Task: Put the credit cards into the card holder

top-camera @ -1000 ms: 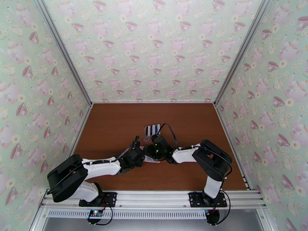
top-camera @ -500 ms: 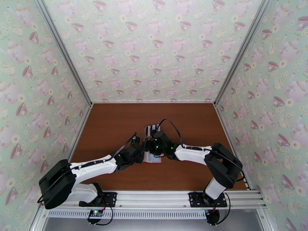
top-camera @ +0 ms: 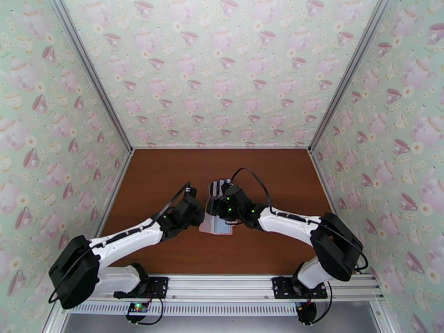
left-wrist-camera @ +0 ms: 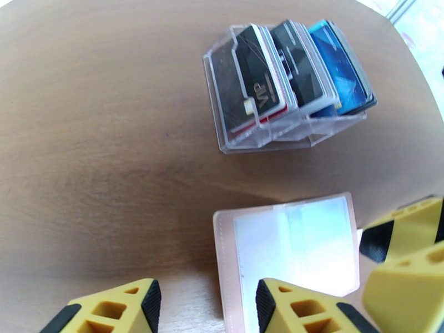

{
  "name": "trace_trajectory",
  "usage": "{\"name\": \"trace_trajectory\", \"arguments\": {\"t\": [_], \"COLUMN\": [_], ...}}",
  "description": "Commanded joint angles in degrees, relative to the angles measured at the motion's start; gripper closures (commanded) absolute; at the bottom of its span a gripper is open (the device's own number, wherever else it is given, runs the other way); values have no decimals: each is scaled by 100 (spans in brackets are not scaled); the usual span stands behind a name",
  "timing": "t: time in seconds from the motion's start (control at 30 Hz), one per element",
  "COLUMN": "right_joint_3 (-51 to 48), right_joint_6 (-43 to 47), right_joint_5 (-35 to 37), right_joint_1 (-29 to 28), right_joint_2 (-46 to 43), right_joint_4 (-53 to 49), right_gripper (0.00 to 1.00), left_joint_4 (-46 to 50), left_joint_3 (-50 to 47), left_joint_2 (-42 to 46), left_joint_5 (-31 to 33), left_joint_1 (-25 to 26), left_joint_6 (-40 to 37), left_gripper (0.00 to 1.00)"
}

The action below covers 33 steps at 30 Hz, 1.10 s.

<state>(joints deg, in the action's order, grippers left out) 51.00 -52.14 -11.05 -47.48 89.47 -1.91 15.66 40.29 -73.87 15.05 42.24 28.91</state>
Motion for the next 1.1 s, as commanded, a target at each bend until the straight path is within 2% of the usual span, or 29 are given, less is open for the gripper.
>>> {"name": "trace_trajectory", "arguments": {"t": [0.0, 0.2, 0.4, 0.63, 0.8, 1.07], "right_joint_3": [219, 620, 1234, 1990, 2330, 2732], "right_joint_6": [223, 646, 1277, 1871, 2087, 2282], "right_joint_5": [171, 451, 1060, 1777, 1677, 1589], "right_joint_1": [82, 245, 483, 759, 1097, 1286], "right_joint_2": [-115, -173, -166, 146, 507, 1031], "right_joint_4": [-326, -1047, -2042, -2889, -3029, -3148], "right_gripper": [36, 34, 31, 30, 30, 31], "left_joint_4": [-67, -505, -810, -1218, -1734, -2273], "left_joint_3": [196, 343, 761, 1317, 1481, 1587], "left_joint_2": [65, -175, -742, -1713, -2254, -2901], "left_joint_5": [-218, -628, -952, -1635, -2183, -2596], "left_joint_1": [-102, -488, -807, -1237, -1543, -1719], "left_joint_6": [-152, -214, -265, -236, -17, 130], "left_gripper": [47, 40, 39, 39, 39, 39]}}
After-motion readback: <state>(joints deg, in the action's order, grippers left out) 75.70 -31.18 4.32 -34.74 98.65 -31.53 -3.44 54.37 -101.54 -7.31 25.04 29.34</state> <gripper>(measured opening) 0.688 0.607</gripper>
